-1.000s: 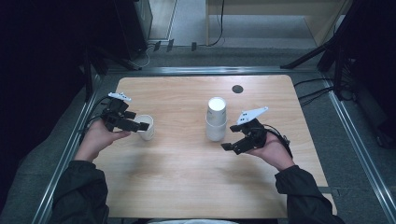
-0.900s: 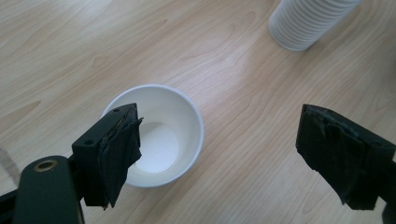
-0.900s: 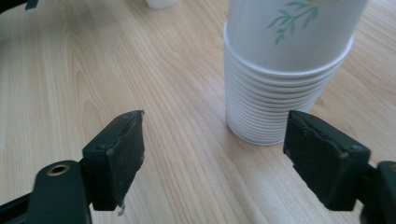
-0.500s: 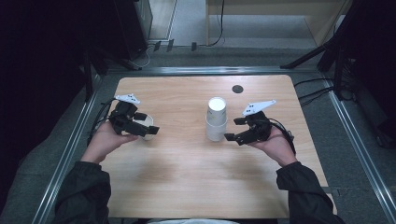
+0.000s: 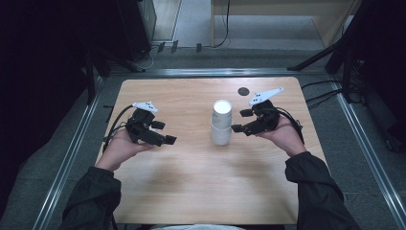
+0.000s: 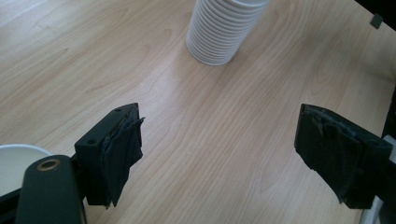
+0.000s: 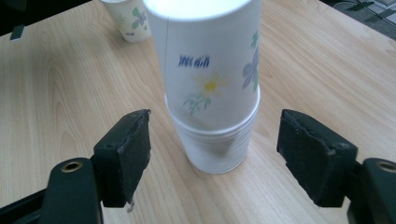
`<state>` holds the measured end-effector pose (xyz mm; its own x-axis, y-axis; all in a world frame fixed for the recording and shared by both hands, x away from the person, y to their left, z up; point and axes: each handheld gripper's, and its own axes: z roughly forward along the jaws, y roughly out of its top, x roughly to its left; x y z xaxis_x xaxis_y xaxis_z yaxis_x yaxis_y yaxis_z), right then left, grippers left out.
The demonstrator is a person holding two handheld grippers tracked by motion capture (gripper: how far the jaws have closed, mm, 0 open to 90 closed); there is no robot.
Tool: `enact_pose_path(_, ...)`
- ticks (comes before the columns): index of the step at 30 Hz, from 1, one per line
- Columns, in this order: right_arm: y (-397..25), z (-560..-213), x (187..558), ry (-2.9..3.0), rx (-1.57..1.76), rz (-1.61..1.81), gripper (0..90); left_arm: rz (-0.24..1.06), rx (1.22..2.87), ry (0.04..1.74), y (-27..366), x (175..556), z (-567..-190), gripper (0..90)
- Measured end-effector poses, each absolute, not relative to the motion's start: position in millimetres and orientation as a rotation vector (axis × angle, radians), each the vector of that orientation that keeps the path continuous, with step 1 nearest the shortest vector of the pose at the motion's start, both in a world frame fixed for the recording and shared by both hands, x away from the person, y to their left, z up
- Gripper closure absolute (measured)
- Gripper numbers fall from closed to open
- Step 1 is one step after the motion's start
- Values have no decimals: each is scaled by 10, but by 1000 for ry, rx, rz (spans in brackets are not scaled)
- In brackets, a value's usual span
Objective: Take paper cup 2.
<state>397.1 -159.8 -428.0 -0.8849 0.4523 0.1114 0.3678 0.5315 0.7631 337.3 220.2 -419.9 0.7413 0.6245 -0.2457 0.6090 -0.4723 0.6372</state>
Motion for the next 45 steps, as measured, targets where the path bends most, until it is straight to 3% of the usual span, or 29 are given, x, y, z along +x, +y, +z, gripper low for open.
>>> enact_pose_path(6,-1516,-4146,4060,2690,675,1270,248,62,2219,884,2103,3292,-4240,156)
enact_pose_path(25,-1114,-3944,4201,2743,574,1179,238,0,2231,802,1873,3219,-4418,161)
enact_pose_path(33,-1024,-3932,4209,2735,542,1123,334,-29,2231,802,1864,3225,-4479,160)
enact_pose_path(45,-1035,-3862,4223,2737,544,1127,347,-40,2238,795,1852,3228,-4509,160)
